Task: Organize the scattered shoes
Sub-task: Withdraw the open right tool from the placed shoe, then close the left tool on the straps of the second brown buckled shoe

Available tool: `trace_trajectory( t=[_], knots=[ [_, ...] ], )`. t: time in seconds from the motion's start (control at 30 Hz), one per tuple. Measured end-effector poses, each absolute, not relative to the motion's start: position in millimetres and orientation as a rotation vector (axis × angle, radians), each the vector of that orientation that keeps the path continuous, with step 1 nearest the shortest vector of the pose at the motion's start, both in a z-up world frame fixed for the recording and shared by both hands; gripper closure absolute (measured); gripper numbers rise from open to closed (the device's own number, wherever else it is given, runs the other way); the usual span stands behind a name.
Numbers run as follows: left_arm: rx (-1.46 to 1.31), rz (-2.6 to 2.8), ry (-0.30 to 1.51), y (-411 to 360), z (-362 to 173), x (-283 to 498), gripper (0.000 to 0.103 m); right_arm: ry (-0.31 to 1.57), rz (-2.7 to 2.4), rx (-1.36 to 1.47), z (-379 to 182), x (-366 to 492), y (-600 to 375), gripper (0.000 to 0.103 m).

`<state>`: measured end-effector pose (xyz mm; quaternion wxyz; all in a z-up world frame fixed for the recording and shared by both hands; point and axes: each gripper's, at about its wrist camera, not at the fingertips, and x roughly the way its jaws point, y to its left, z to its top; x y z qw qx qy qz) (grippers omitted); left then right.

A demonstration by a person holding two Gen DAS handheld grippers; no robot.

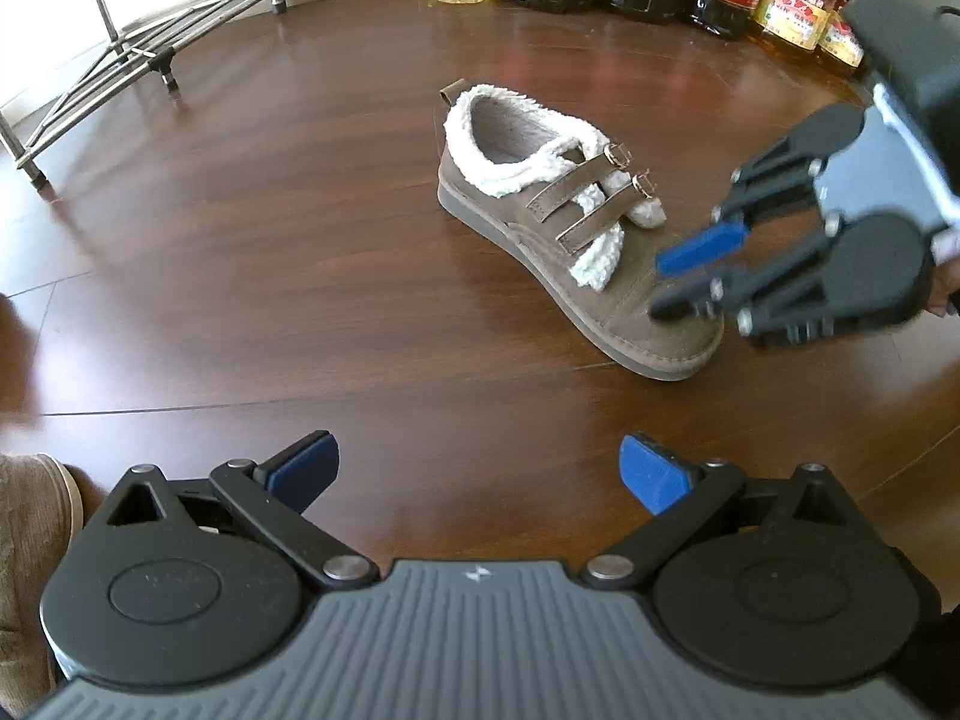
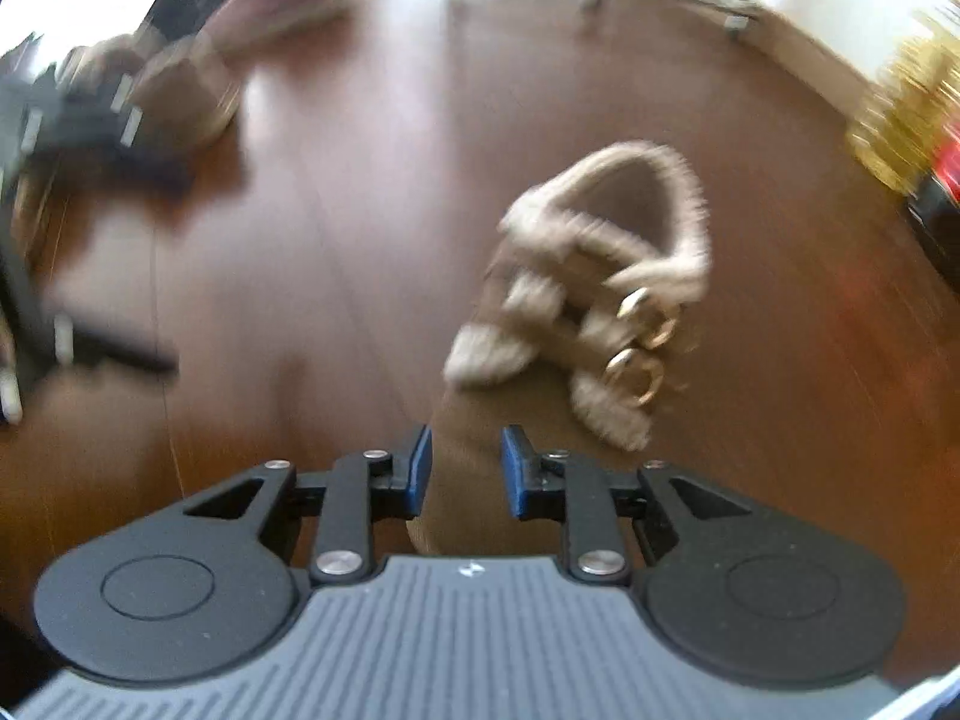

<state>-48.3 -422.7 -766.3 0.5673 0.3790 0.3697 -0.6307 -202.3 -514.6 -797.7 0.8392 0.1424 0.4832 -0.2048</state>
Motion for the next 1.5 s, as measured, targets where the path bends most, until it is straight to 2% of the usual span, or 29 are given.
trace_trajectory(
  t=[0.33,0.5,0.73,0.97,1.1,1.17,1.27,1.5],
  knots=[
    [0.882,-1.451,0.888,-409,-764,-39,0.002,1.018,-0.541,0.364,-802,-220,-532,0.081],
    [0.891,-1.385,0.915,-367,-748,-6,0.002,1.01,-0.522,0.354,-793,-212,-525,0.077],
    [0.876,-1.103,0.983,-268,-735,53,0.002,0.971,-0.145,0.311,-777,-120,-472,0.077],
    [0.732,-0.832,0.997,-165,-741,94,0.002,0.976,0.143,0.222,-776,-24,-396,0.076],
    [0.627,-0.845,0.961,-134,-733,121,0.002,0.983,0.23,0.168,-772,8,-353,0.07],
    [0.669,-0.91,0.911,-127,-731,136,0.002,0.99,0.247,0.144,-770,24,-345,0.066],
    [0.775,-1.004,0.849,-122,-731,161,0.011,1.005,0.267,0.121,-769,40,-331,0.061],
    [0.84,-1.181,0.969,-120,-740,235,0.042,1.087,0.218,0.117,-789,50,-321,0.059]
  ],
)
